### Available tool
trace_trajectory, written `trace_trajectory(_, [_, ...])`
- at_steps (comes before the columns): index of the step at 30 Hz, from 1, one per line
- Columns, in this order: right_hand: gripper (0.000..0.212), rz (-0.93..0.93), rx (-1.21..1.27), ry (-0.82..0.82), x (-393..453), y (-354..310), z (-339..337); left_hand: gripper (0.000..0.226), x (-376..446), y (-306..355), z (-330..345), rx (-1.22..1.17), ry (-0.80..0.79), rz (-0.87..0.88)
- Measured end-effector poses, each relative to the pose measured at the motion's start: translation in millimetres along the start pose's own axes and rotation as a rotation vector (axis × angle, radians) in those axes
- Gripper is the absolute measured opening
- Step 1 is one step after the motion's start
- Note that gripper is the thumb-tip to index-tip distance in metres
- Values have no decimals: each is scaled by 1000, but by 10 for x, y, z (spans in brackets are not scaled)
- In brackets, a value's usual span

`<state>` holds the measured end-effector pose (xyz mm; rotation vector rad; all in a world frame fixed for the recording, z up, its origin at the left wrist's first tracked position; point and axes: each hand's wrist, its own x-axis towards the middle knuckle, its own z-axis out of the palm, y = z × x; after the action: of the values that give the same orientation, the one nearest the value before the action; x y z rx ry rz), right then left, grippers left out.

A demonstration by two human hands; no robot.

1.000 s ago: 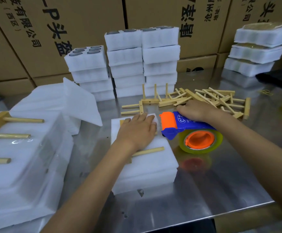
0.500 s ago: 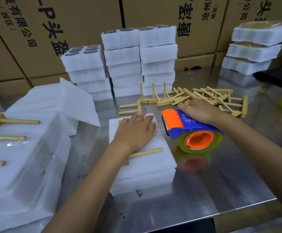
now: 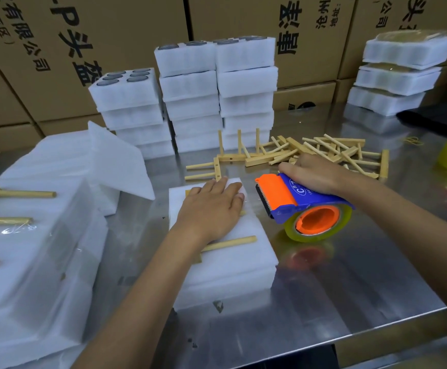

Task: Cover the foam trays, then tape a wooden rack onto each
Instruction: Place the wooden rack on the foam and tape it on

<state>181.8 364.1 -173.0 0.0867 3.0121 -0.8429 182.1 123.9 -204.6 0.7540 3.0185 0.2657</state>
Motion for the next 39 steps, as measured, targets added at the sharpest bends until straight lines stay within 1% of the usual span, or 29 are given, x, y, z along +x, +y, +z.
trace_trajectory(5, [59,14,-117,-42,-11,97,-162,51,-2,-3,9,-2,-4,-2])
trace_trajectory(9, [58,49,-118,-51,-25,242,-258,51,5,-5,6,-7,-2,-1])
trace_trajectory(14, [57,121,-194,-37,-53,444,-413,51,7,-13,20,-1,1,3])
trace_trajectory(16, [55,140,-183,-19,-70,514,-455,51,9,-17,26,-2,3,2])
trace_trajectory(21, [42,100,-128,0,-89,609,-505,51,0,-18,10,-25,-14,0])
trace_trajectory(26, [51,136,-182,-9,-21,589,-484,51,-10,-26,-34,-37,-18,6])
trace_trajectory(29, [56,114,-183,35,-20,619,-468,59,11,-29,-120,-142,-90,0])
trace_trajectory(30, [56,114,-184,40,-24,629,-470,62,9,-21,-138,-145,-120,-3])
trace_trajectory(32, [55,121,-182,25,-31,623,-481,66,-14,-5,-128,-43,-139,14])
trace_trajectory(34, [53,126,-172,-2,-27,616,-493,69,-40,10,-93,49,-118,28])
trace_trajectory(37, [46,126,-145,-15,-43,665,-535,71,-52,2,-79,66,-112,18])
trace_trajectory(39, [47,143,-183,-2,-104,790,-625,74,-58,0,-76,64,-118,13])
